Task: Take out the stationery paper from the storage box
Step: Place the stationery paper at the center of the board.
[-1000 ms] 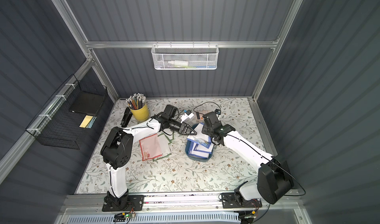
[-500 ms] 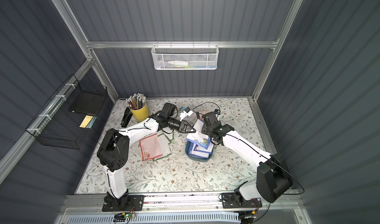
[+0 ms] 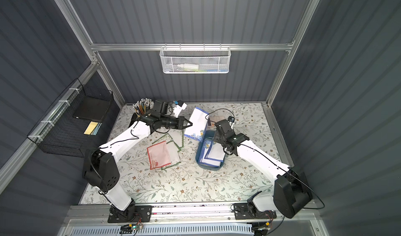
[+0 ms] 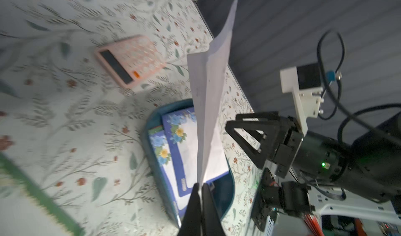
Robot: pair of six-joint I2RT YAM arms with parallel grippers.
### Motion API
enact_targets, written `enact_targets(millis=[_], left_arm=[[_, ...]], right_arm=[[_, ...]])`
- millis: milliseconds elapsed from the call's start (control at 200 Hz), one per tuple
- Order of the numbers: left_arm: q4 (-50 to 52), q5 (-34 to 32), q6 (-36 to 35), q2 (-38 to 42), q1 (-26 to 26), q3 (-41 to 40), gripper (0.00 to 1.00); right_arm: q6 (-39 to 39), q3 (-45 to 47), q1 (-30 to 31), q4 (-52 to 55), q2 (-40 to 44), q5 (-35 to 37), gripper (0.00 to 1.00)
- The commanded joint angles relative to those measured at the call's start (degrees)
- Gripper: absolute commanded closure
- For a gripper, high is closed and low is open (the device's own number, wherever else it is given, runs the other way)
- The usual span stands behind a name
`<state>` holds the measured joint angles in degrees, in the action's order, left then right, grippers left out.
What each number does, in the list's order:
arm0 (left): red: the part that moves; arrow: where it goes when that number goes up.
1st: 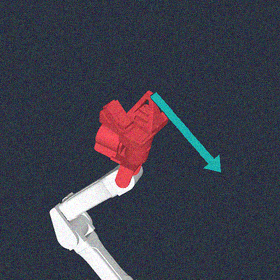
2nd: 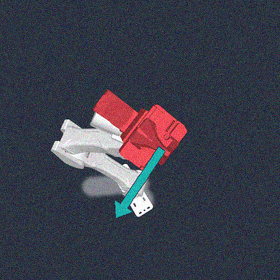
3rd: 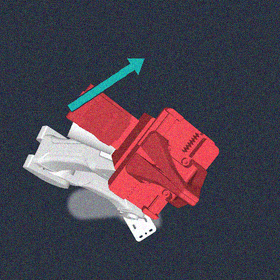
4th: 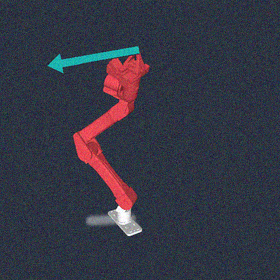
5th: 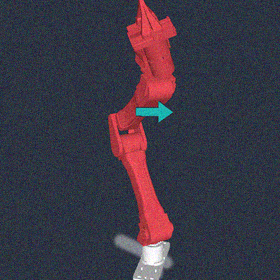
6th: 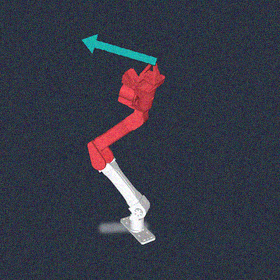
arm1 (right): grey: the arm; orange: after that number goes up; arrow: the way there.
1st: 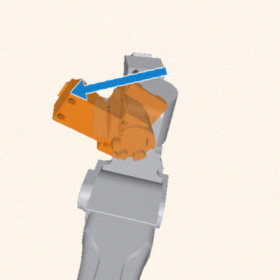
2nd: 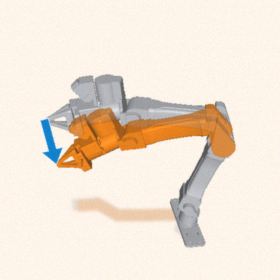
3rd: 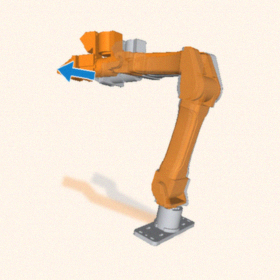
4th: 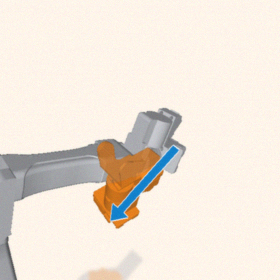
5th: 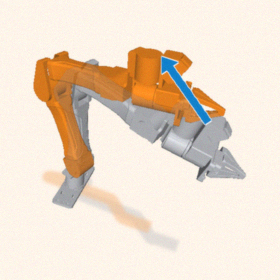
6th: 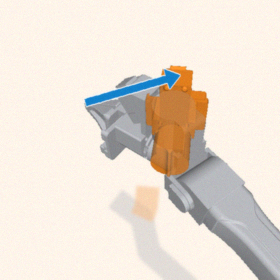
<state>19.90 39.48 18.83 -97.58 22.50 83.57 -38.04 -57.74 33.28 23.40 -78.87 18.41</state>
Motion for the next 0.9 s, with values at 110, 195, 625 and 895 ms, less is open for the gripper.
enact_targets(millis=[110, 195, 625, 895], left_arm=[[-0.5, -5.0, -2.4, 0.4, -5.8, -0.4, 1.0], [-2.9, -2.1, -2.7, -2.3, -5.9, -0.2, 1.0], [-8.0, -5.7, -1.5, -14.1, -6.0, 3.3, 1.0], [-13.2, -5.2, 1.0, -22.0, -6.0, 3.7, 1.0]], right_arm=[[-1.1, -0.5, 0.2, 2.0, -1.8, 1.1, 0.34], [-0.9, -0.5, 0.2, 1.8, -1.8, 1.0, 0.34], [-1.4, 2.4, 0.2, 3.2, 0.7, 2.6, 0.33], [-1.6, 3.7, 0.1, 4.4, 2.2, 3.4, 0.32]])
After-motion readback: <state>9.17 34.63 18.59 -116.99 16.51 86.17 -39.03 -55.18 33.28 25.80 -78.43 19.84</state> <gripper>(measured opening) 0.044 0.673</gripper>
